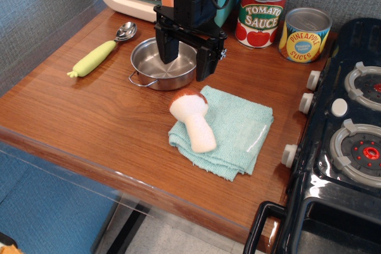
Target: Move the pot down toward the tables edge
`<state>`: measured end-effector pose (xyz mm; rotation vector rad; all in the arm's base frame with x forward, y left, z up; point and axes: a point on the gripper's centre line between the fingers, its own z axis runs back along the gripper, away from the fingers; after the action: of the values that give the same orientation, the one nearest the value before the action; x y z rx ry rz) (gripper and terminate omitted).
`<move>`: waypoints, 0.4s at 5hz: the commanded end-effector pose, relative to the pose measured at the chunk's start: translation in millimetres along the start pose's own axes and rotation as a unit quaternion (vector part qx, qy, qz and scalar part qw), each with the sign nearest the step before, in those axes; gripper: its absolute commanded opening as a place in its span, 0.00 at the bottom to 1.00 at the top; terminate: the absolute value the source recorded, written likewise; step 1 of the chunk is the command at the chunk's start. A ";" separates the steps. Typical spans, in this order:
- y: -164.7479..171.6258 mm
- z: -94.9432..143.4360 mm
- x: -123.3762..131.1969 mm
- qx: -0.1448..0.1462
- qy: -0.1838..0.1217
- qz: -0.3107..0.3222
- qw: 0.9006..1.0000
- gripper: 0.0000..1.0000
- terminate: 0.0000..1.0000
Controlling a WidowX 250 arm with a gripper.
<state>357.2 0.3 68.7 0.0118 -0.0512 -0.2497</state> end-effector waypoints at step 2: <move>28.1 -25.1 46.1 0.034 -0.007 0.022 0.999 1.00 0.00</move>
<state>403.1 10.5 22.3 0.0682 -0.0123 -0.2172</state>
